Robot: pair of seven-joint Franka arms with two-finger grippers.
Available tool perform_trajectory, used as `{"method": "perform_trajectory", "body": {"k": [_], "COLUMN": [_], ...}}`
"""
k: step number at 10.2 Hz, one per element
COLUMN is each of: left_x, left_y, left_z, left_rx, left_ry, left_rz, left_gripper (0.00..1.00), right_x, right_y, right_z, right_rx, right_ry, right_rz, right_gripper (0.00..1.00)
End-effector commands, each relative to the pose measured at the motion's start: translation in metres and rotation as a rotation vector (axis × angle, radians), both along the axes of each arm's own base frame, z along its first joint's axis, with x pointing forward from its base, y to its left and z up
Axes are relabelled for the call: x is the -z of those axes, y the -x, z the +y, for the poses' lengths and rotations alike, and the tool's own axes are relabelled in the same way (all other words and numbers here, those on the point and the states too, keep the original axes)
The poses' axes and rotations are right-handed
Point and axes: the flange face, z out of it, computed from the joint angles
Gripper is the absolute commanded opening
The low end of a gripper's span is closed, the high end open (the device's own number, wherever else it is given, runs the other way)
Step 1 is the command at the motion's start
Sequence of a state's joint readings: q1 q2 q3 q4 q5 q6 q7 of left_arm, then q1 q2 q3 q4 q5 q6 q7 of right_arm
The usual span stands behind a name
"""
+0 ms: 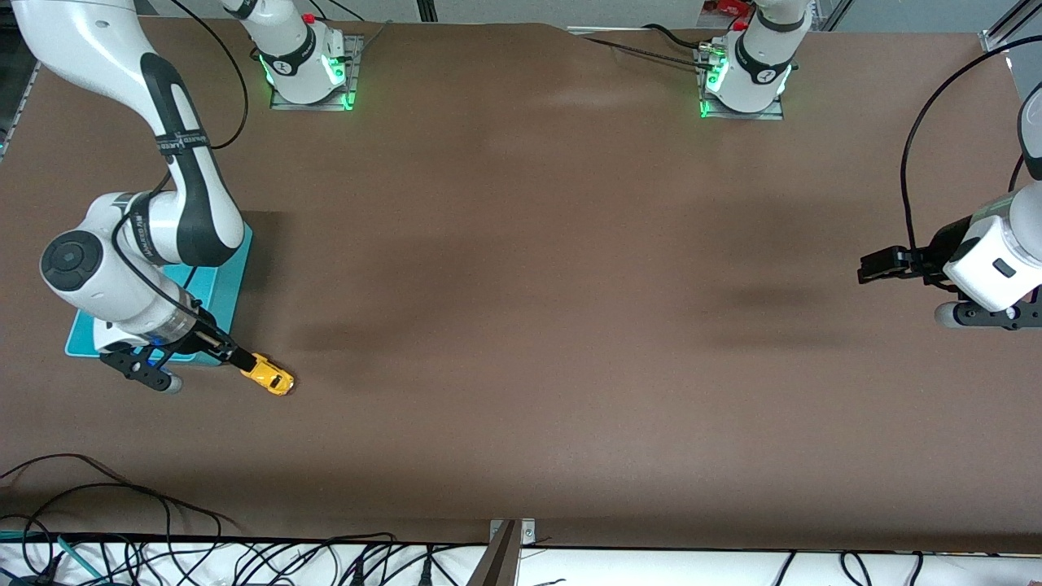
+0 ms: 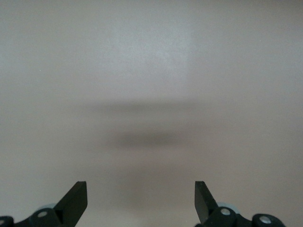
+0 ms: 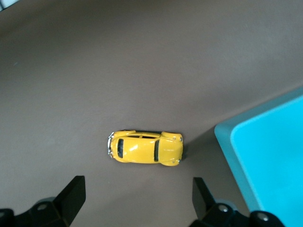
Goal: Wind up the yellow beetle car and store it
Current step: 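Move the right gripper down to the car beside the bin, then close the right gripper around the yellow car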
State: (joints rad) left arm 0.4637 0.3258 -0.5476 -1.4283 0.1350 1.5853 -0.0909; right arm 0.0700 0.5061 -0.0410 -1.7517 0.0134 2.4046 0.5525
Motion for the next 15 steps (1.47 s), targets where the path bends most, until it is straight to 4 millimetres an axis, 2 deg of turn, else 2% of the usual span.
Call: {"method": "perform_trajectory", "body": {"k": [1,4,7,10,12,15], "left_x": [0.001,0.001,-0.001,-0.001,0.000,0.002], "left_y": [-0.003,-0.002,-0.002,-0.001,-0.002,-0.002], "left_z": [0.004,0.003,0.005,0.002,0.003,0.004], "left_rx": [0.020,0.035,0.042,0.044,0.044,0.042], "left_ry": [0.020,0.022,0.017,0.017,0.016,0.018], "left_rz": [0.006,0.007,0.003,0.005,0.006,0.009], "left_gripper": [1.00,1.00,1.00,1.00,1.00,1.00], "right_x": [0.010,0.034,0.065,0.083,0.086,0.095], "right_y": [0.005,0.009,0.014,0.012,0.007,0.006], "right_z": [-0.002,-0.003,-0.003,-0.009,-0.009,-0.009], "right_rx": [0.259,0.650,0.844,1.047,1.119,1.112], "right_ry": [-0.048,-0.098,-0.103,-0.130,-0.156,-0.155], "right_rz": [-0.028,0.004,0.041,0.020,-0.010,-0.018], "right_gripper": [1.00,1.00,1.00,1.00,1.00,1.00]}}
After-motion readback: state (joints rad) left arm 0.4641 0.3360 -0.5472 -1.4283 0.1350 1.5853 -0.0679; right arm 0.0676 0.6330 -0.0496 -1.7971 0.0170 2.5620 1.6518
